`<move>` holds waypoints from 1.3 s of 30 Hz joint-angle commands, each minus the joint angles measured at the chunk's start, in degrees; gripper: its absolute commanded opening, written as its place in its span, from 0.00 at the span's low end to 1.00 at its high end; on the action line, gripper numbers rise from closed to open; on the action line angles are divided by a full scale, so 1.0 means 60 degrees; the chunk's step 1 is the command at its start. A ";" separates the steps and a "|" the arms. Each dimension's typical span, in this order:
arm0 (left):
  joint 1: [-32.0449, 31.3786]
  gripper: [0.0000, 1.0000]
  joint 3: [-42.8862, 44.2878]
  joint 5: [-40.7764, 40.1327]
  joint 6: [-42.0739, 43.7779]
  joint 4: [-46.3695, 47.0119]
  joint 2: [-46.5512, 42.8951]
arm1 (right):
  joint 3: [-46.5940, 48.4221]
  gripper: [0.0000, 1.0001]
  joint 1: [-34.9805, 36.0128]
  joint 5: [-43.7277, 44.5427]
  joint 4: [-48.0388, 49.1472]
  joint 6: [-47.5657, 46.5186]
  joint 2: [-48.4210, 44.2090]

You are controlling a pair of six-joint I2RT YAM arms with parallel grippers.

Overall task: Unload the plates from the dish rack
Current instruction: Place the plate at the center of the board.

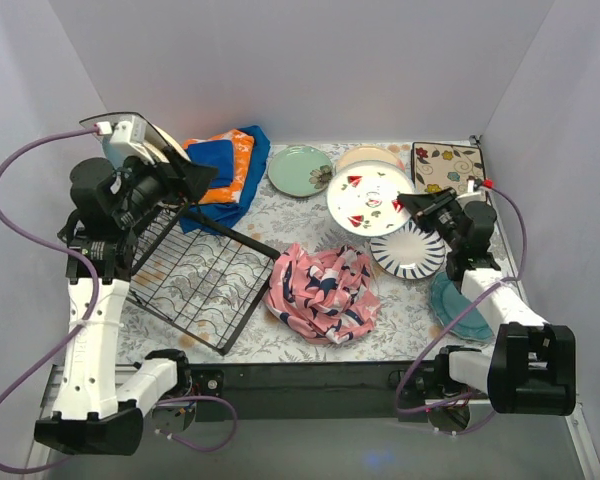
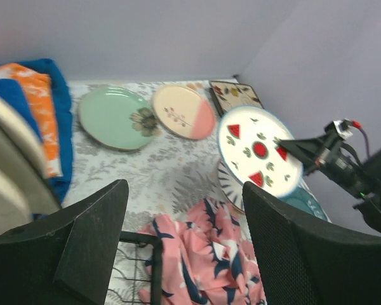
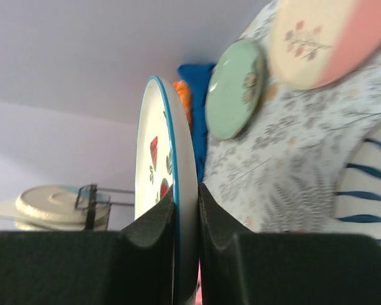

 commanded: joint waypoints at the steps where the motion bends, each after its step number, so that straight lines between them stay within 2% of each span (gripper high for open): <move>1: -0.1619 0.71 -0.0585 -0.0294 -0.0215 0.0798 -0.0183 | -0.0440 0.01 -0.1245 -0.1171 0.1326 -0.0341 0.0090; 2: -0.2175 0.71 -0.0674 -0.0790 -0.0114 0.0842 -0.0110 | -0.0528 0.01 -0.1610 -0.1259 0.1355 -0.0444 0.0148; 3: -0.3195 0.71 -0.0791 -0.1259 -0.0055 0.0857 0.0035 | -0.0645 0.01 -0.1787 -0.1376 0.1428 -0.0518 0.0250; 4: -0.3452 0.71 -0.0850 -0.1540 -0.0040 0.0872 0.0124 | -0.0806 0.01 -0.1949 -0.1537 0.1472 -0.0620 0.0266; 8: -0.3630 0.70 -0.0924 -0.1278 -0.0216 0.1018 0.0139 | -0.1436 0.01 -0.3074 -0.1816 0.1458 -0.1235 0.0149; 11: -0.4010 0.70 -0.0938 -0.1891 -0.0069 0.0726 0.0008 | -0.1641 0.01 -0.3676 -0.1991 0.1428 -0.1733 0.0104; 14: -0.4581 0.70 -0.1725 -0.1953 -0.0463 0.1017 -0.0226 | -0.1642 0.01 -0.4073 -0.2241 0.1428 -0.2099 0.0324; 17: -0.5094 0.70 -0.3187 -0.1923 -0.1210 0.2362 -0.0519 | -0.1613 0.01 -0.4337 -0.2460 0.1443 -0.2378 0.0660; 18: -0.5284 0.70 -0.3412 -0.1952 -0.1313 0.2888 -0.0462 | -0.1584 0.01 -0.4367 -0.2504 0.1443 -0.2451 0.0850; 21: -0.5723 0.70 -0.3634 -0.2302 -0.1329 0.3157 0.0065 | -0.1554 0.01 -0.4426 -0.2797 0.1458 -0.2686 0.1245; 26: -0.6033 0.70 -0.3443 -0.2626 -0.1080 0.3187 0.0403 | -0.1525 0.01 -0.4528 -0.3163 0.1501 -0.3081 0.1817; 31: -0.6033 0.71 -0.3925 -0.2919 -0.1196 0.3537 -0.0167 | -0.1612 0.01 -0.4850 -0.3369 0.1750 -0.3213 0.2418; 38: -0.6047 0.73 -0.4483 -0.2524 -0.1490 0.4197 -0.0300 | -0.1467 0.01 -0.4997 -0.3661 0.2131 -0.3243 0.3252; 39: -0.6047 0.73 -0.4498 -0.2524 -0.1490 0.4197 -0.0300 | -0.1437 0.07 -0.4997 -0.3764 0.2146 -0.3170 0.3356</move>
